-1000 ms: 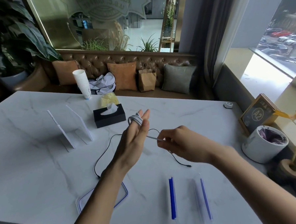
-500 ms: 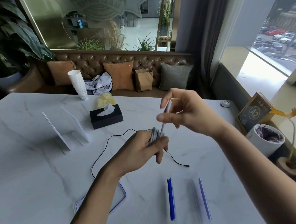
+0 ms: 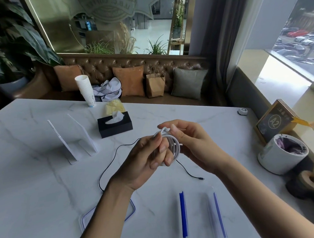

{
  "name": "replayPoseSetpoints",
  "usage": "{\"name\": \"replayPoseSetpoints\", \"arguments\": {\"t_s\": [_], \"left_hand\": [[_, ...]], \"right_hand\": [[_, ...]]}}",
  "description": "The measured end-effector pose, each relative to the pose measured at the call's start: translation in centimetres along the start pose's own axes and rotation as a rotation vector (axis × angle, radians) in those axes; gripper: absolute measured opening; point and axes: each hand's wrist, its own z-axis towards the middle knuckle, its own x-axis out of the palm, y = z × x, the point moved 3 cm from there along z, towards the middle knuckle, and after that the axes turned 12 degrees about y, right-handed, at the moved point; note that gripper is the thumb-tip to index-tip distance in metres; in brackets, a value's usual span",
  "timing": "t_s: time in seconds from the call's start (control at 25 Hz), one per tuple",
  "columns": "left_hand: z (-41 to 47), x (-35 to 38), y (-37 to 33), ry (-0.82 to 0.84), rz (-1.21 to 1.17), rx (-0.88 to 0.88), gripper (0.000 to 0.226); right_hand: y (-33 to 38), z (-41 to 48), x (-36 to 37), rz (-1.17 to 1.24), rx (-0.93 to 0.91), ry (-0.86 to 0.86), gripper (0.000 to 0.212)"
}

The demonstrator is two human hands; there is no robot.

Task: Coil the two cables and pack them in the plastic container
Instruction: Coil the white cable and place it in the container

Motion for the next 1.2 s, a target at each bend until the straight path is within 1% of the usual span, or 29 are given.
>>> {"name": "replayPoseSetpoints", "arguments": {"t_s": [0.12, 0.16, 0.24, 0.36, 0.48, 0.56, 0.64, 0.84, 0.92, 1.0, 1.12, 1.2], "left_hand": [[0.2, -0.6, 0.2, -0.122, 0.094, -0.048, 0.044], [0.3, -0.7, 0.1, -0.142, 0.153, -0.054, 0.043], [0.5, -0.7, 0.0, -0.166, 0.291, -0.062, 0.041], [0.9, -0.5, 0.2, -0.288, 0.518, -0.03, 0.037], [0.9, -0.2, 0.6, -0.442, 0.745, 0.032, 0.034], [0.9, 0.2, 0.7, -0.491, 0.86, 0.024, 0.032], [0.9, 0.3, 0.7, -0.505, 0.912, 0.01, 0.03], [1.0, -0.3, 0.6, -0.429, 0.905, -0.013, 0.031], [1.0, -0.4, 0.7, -0.412, 0.885, -0.018, 0.033], [1.1, -0.3, 0.7, -0.41, 0.889, -0.018, 0.035], [1.2, -0.2, 0.4, -0.41, 0.91, -0.021, 0.034], [1.3, -0.2, 0.4, -0.404, 0.931, -0.027, 0.035]], "right_hand": [[-0.3, -0.3, -0.4, 0.036, -0.04, 0.019, 0.039], [-0.4, -0.3, -0.6, 0.028, -0.056, 0.026, 0.038], [-0.5, -0.3, -0.8, -0.018, -0.086, 0.006, 0.032], [-0.7, 0.0, -1.3, -0.13, -0.103, -0.095, 0.023], [-0.4, 0.3, -1.4, -0.286, -0.099, -0.177, 0.022], [0.0, 0.2, -1.3, -0.391, -0.077, -0.206, 0.021], [0.2, 0.1, -1.5, -0.464, -0.057, -0.22, 0.019], [0.6, -0.2, -1.3, -0.614, -0.033, -0.187, 0.011], [0.7, -0.3, -1.4, -0.584, -0.01, -0.181, 0.008], [0.8, -0.4, -1.6, -0.499, -0.004, -0.195, 0.007], [0.6, -0.7, -1.6, -0.299, -0.029, -0.248, 0.012], [0.4, -0.9, -1.5, -0.118, -0.035, -0.278, 0.015]]}}
